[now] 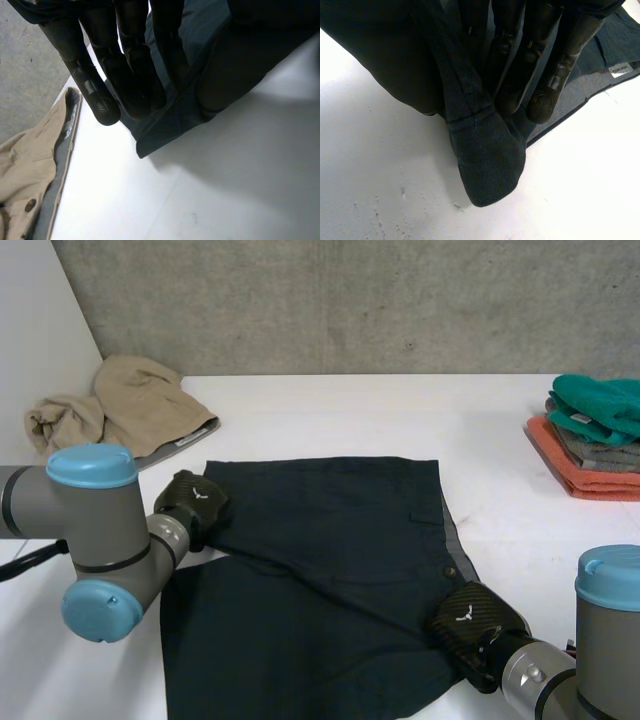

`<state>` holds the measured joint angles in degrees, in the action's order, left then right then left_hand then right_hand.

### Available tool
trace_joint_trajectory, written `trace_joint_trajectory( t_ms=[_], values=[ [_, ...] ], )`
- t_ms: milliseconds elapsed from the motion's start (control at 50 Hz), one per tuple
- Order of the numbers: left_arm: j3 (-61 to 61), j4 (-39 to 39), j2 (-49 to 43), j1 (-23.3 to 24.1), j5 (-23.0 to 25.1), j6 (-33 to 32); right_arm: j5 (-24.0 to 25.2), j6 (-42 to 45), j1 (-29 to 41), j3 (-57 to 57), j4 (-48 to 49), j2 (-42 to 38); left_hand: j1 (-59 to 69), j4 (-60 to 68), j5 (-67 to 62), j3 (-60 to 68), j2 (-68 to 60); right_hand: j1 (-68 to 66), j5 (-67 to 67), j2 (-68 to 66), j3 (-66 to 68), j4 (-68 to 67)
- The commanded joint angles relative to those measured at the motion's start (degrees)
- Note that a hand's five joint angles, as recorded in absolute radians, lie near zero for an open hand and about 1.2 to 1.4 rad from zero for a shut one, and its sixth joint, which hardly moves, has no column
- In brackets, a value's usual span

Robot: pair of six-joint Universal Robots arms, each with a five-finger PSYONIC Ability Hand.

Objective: Fold the laundry.

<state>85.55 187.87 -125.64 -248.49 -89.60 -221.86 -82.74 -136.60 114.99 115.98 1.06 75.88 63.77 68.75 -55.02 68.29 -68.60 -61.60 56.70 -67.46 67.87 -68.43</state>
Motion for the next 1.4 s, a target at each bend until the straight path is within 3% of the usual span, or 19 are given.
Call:
trace_joint_trajectory(
  t_ms=[20,60,260,440,600,860,1040,1140,1280,1400],
  values=[
    [0.23,-0.05,3.11,0.56,0.13,6.79,0.04,-1.92,-0.12,-0.14,0.08,0.05,-23.02,-28.00,24.27,-27.54,27.85,-18.40,13.30,-12.54,12.13,-11.57],
    [1.28,-0.05,6.09,0.64,0.13,8.89,0.04,-2.88,-0.03,-0.49,-0.01,0.14,-32.82,-37.81,34.08,-37.34,37.66,-18.40,13.30,-12.54,12.13,-11.57],
    [12.79,-1.80,23.68,1.08,0.04,18.21,-0.14,-5.08,0.15,-4.53,-0.71,0.14,-36.90,-41.89,38.15,-41.42,41.74,-18.40,13.30,-12.54,12.13,-11.57],
    [24.12,-17.69,36.77,8.19,-0.13,32.25,-0.23,-14.66,-0.03,-14.02,-1.50,-3.63,-37.07,-42.05,38.32,-41.59,41.90,-18.40,13.30,-12.54,12.13,-11.57],
    [27.39,-21.84,36.52,11.98,-0.22,40.28,1.71,-17.65,-0.38,-16.66,-2.21,-5.75,-36.56,-41.55,37.82,-41.08,41.40,-18.40,13.30,-12.54,12.13,-11.57],
    [28.62,-23.86,29.49,12.77,-1.36,40.98,2.59,-17.04,-1.35,-15.79,-0.80,-5.75,-31.86,-36.84,33.11,-36.37,36.69,-18.40,13.30,-12.54,12.13,-11.57],
    [28.71,-24.13,29.23,14.09,-1.89,40.55,2.50,-17.12,-1.26,-15.43,-0.19,-5.75,-28.34,-33.33,29.60,-32.86,33.18,-18.40,13.30,-12.54,12.13,-11.57],
    [27.83,-20.80,26.33,14.35,-4.25,39.58,2.76,-16.51,-1.17,-15.43,0.08,-5.66,12.13,7.15,-10.88,7.61,-7.30,-18.40,13.30,-12.54,12.13,-11.57],
    [20.20,-8.24,25.71,14.27,-7.95,25.80,2.24,-14.06,-0.21,-17.71,0.60,-5.13,16.23,11.25,-14.98,11.71,-11.40,-18.40,13.30,-12.54,12.13,-11.57],
    [8.43,5.83,15.97,12.78,-8.04,8.31,1.27,-11.33,-0.20,-24.82,2.18,-6.53,16.23,11.25,-14.98,11.71,-11.40,-18.40,13.30,-12.54,12.13,-11.57]
  ],
)
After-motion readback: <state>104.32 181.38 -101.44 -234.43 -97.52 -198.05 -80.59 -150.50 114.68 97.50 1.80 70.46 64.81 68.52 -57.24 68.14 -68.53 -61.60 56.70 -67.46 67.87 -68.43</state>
